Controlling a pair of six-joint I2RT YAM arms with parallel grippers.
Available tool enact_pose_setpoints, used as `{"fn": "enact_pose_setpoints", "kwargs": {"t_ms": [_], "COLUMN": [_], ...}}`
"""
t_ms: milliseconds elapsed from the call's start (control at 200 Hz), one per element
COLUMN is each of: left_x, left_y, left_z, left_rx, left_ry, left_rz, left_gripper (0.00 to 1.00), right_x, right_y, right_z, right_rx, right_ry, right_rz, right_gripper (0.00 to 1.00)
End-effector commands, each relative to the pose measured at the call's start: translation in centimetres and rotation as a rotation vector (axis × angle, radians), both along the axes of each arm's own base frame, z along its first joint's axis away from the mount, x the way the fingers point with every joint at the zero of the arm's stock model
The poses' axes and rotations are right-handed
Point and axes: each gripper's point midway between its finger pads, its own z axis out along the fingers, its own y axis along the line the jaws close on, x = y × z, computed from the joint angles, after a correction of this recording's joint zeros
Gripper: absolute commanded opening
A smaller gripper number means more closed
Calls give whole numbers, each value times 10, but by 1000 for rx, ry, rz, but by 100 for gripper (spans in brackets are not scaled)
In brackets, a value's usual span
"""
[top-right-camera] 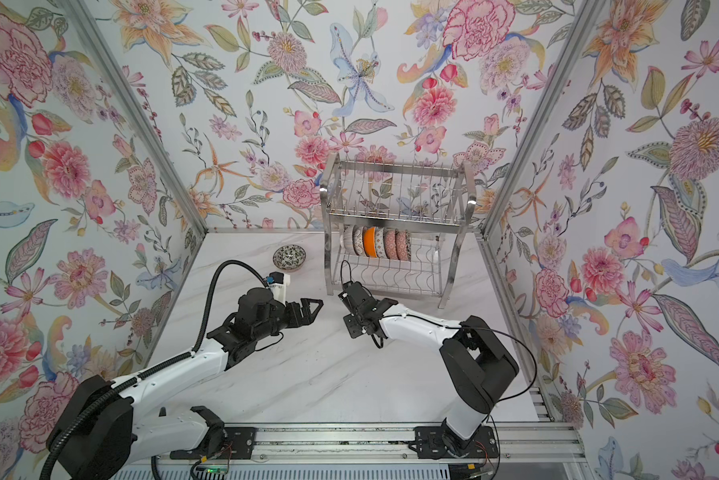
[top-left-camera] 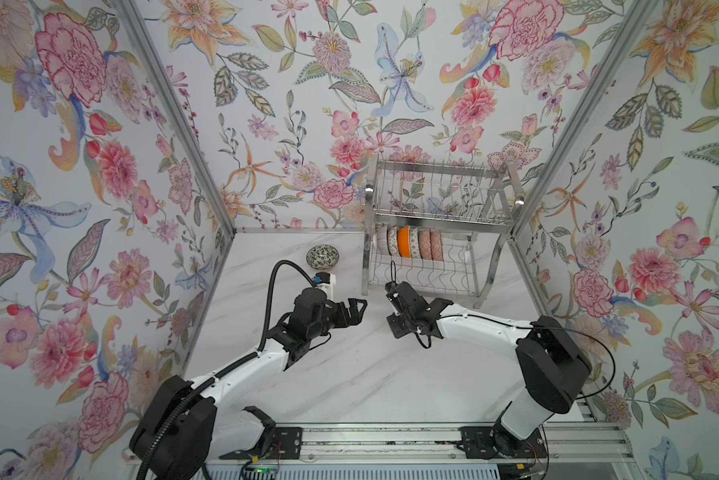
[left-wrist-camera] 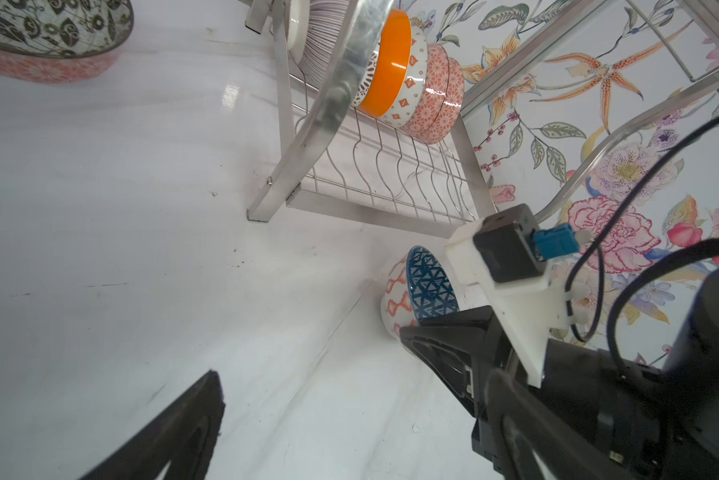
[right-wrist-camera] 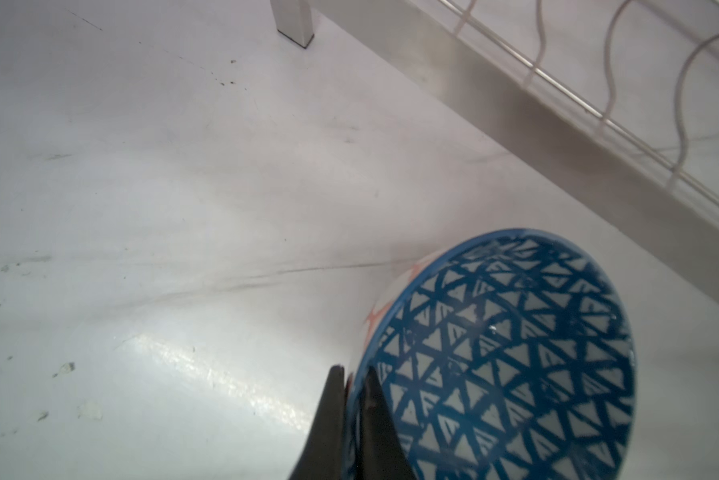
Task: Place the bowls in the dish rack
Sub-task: 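Raise the blue-triangle bowl with the right gripper up to the rack's far end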
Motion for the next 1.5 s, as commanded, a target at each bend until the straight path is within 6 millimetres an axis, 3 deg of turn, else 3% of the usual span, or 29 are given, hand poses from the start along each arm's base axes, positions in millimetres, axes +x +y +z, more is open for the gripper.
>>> {"fn": "enact_pose_setpoints", "kwargs": {"t_ms": [0, 90, 370, 510, 540, 691, 796, 941, 1146, 1351, 1496], "left_x": [9, 9, 15, 16, 18, 15, 11, 3, 2, 4, 5], "left_y": [-19, -36, -97, -125, -133, -162, -178, -191, -186, -183, -184], "left_z": [22, 24, 39, 59, 50, 58, 61, 63, 61, 60, 60], "left_rx": [-20, -21, -57, -84, -74, -94, -98, -99, -86, -68, -64], "left_ry": [-71, -79, -103, -137, -123, -132, -134, -133, -129, -130, -129], "left_rz": [-23, -58, -183, -234, -247, -301, -333, -356, -340, -327, -321], "left_gripper": [99, 99, 99, 99, 99, 99, 99, 99, 99, 99, 99], "right_x": [-1, -2, 5, 9, 10, 30, 49, 82, 121, 159, 186], "right_y": [-27, -53, -182, -241, -252, -294, -323, -338, -353, -352, -339], "right_z": [29, 44, 86, 108, 112, 129, 129, 134, 140, 151, 154], "right_rx": [81, 140, 231, 296, 313, 381, 429, 524, 574, 647, 706], "right_ry": [-26, -42, -131, -185, -193, -235, -225, -232, -230, -228, -202], "right_rz": [-88, -160, -531, -714, -748, -866, -945, -958, -951, -877, -796], "right_gripper": [0, 0, 0, 0, 0, 0, 0, 0, 0, 0, 0]}}
